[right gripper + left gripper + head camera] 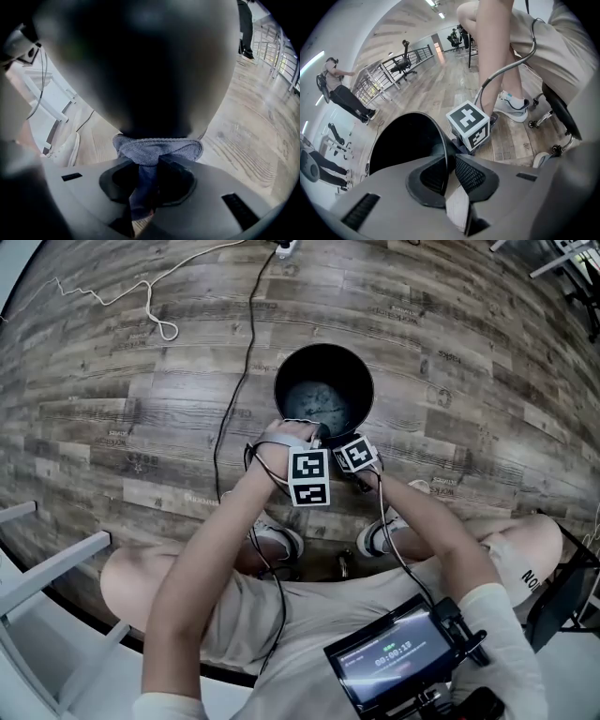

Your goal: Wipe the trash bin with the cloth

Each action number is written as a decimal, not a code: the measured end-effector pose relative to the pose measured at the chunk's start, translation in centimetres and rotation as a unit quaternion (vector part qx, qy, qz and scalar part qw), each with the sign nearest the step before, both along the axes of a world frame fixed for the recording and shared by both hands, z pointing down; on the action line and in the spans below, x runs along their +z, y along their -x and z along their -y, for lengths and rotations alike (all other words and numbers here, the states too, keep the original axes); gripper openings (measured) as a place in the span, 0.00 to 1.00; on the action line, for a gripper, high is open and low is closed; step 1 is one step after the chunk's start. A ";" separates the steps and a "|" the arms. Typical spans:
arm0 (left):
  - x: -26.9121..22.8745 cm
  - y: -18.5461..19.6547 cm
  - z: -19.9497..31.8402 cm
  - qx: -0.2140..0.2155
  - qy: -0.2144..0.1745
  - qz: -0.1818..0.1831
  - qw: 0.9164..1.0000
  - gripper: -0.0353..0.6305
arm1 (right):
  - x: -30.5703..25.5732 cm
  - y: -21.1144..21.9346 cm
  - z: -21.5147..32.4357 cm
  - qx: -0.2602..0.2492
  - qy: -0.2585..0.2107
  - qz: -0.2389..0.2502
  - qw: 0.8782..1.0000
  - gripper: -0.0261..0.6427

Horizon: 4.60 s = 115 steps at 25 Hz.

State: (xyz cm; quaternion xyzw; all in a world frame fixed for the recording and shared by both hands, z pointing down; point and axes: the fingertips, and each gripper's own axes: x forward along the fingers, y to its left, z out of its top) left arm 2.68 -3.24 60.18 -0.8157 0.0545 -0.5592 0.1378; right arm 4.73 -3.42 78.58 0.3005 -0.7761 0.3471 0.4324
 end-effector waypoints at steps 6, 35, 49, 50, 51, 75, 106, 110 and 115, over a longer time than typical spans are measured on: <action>0.1 -0.2 0.4 -0.029 0.009 -0.001 1.000 0.15 | 1.4 0.1 0.1 0.021 0.004 0.007 1.000 0.15; 1.4 3.2 0.6 0.047 -0.017 0.086 0.995 0.25 | -21.4 0.4 -3.4 0.001 -0.012 0.105 0.994 0.15; 0.9 2.3 -0.4 0.076 -0.007 0.048 0.996 0.21 | -15.5 1.5 -2.0 -0.015 0.005 0.077 0.997 0.15; 0.9 2.3 -0.4 0.076 -0.008 0.047 0.996 0.20 | -14.7 1.4 -1.9 -0.015 0.006 0.072 0.997 0.15; 0.8 2.2 -0.4 0.076 -0.009 0.046 0.996 0.20 | -14.0 1.3 -1.8 -0.015 0.006 0.066 0.998 0.15; 0.7 1.7 0.2 0.059 -0.020 0.035 0.997 0.20 | 1.7 1.1 -1.1 0.019 -0.006 -0.016 1.000 0.15; 1.8 5.2 2.0 0.047 -0.040 0.119 0.991 0.31 | -22.2 0.0 -4.8 -0.007 -0.006 0.096 0.995 0.15; 1.7 4.5 1.2 0.034 -0.027 0.120 0.992 0.29 | -22.4 0.2 -4.2 -0.002 -0.007 0.093 0.996 0.15; 1.6 3.7 0.2 0.039 -0.019 0.124 0.991 0.26 | -20.2 0.3 -3.0 0.003 -0.001 0.078 0.997 0.15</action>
